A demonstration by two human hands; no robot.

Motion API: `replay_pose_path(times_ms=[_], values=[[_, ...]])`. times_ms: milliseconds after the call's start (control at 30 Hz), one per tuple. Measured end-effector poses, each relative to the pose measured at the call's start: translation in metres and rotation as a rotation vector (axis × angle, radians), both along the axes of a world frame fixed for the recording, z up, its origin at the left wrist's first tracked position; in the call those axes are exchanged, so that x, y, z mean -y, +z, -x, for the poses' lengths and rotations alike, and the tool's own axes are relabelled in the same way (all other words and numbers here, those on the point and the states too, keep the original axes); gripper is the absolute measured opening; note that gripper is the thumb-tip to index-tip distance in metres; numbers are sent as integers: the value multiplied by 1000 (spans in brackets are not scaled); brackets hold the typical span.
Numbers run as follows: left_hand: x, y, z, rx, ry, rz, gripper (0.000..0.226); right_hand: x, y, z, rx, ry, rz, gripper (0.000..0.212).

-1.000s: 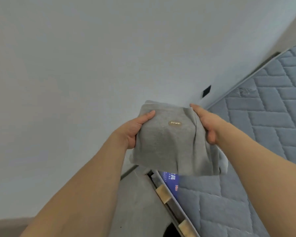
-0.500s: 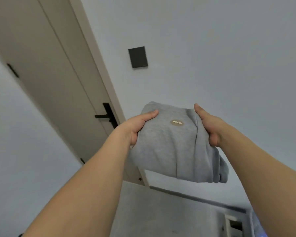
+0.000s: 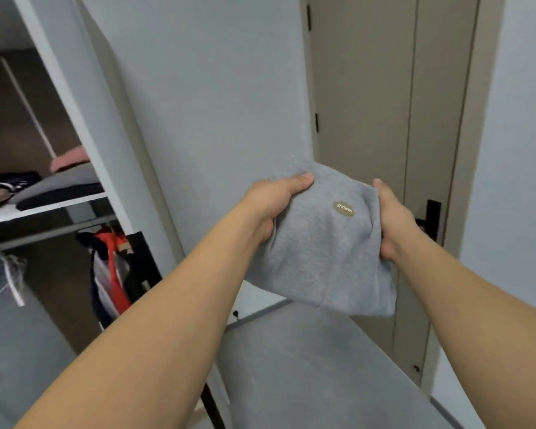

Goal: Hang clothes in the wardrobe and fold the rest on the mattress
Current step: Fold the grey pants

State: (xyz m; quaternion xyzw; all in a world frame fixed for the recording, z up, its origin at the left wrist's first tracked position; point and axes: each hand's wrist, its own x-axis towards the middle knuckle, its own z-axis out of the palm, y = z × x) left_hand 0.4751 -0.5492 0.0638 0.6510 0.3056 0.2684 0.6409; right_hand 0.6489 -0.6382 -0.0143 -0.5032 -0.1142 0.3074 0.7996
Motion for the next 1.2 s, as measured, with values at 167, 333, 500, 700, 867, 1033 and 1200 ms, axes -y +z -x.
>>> replay_pose_path(times_ms=[167, 333, 500, 700, 867, 1033, 1200], values=[[-28, 38, 130, 83, 188, -51, 34, -66, 46, 111, 110, 179, -48, 51], [-59, 65, 263, 159, 327, -48, 34, -111, 96, 224, 325, 196, -67, 59], [-97, 77, 387, 203, 450, -37, 48, -154, 115, 349, 402, 408, -214, 68], [-155, 76, 518, 240, 584, -18, 47, -218, 101, 479, 310, 756, -346, 62], [-221, 59, 581, 214, 668, 53, 46, -283, 66, 535, 188, 1015, -346, 53], [-295, 47, 586, 161, 676, 110, 38, -357, 45, 538, 128, 1123, -239, 61], [-375, 66, 569, 175, 730, 29, 41, -447, 69, 524, 265, 1001, -140, 40]])
